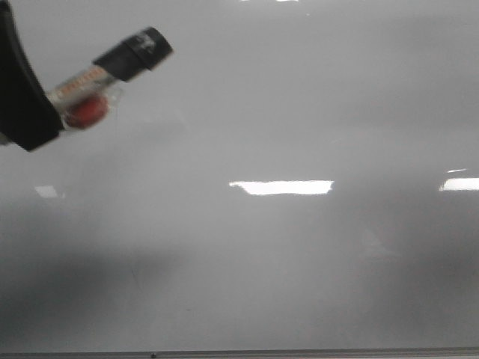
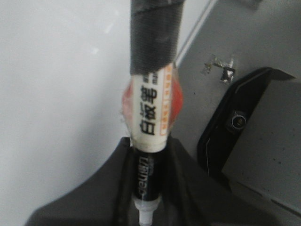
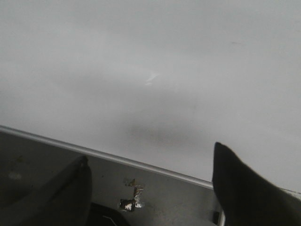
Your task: Write number 8 on whiteboard
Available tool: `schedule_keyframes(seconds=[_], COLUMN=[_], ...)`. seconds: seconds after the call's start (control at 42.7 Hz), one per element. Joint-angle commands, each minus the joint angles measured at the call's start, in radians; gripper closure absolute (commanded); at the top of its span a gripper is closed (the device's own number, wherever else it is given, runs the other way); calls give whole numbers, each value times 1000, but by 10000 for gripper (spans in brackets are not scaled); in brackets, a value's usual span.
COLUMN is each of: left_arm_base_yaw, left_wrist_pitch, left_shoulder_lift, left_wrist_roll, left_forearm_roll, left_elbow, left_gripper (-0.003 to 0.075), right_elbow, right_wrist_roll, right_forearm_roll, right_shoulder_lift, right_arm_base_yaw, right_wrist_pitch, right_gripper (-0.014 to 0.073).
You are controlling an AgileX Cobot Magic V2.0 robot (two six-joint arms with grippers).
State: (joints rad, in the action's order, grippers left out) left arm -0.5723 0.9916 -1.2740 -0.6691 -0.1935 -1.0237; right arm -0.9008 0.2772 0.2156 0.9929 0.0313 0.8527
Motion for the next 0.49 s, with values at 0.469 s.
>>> schedule_keyframes(seconds=[0.469], left_arm_base_yaw=[-285], left_wrist_pitch=[-91], left_shoulder_lift=[-47], left_wrist_roll=[-80], left_forearm_roll=[-27], left_elbow=[-114], left_gripper=[741], right_elbow=[-122], right_wrist_roll=[726], right_forearm_roll=[364], right_shoulder_lift=[116], right_arm_base_yaw=[491], right_wrist_pitch=[90], right_gripper=[36])
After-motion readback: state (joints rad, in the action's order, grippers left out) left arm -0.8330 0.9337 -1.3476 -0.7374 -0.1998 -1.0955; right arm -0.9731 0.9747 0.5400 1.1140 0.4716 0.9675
